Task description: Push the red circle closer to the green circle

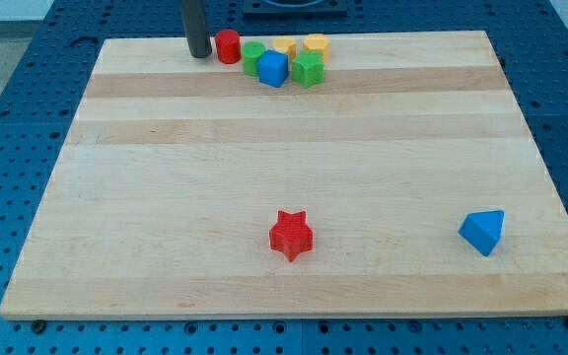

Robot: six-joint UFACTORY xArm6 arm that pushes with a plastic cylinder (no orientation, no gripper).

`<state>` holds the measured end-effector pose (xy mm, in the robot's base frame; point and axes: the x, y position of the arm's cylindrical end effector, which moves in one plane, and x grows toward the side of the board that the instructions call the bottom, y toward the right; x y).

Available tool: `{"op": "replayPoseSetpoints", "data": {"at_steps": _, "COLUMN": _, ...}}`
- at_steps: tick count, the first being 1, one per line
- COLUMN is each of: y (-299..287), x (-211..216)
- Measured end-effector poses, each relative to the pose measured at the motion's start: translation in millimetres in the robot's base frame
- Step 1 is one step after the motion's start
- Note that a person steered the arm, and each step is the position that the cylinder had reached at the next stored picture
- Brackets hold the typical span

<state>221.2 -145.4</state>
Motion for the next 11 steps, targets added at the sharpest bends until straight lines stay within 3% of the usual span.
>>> {"op": "replayPoseSetpoints", "data": {"at_steps": 9, "y": 24.6, "x": -24.5}}
{"op": "replayPoseSetpoints", "data": {"at_steps": 10, "y": 24.7, "x": -19.5}}
{"op": "replayPoseSetpoints", "data": {"at_steps": 11, "y": 17.4, "x": 26.8}}
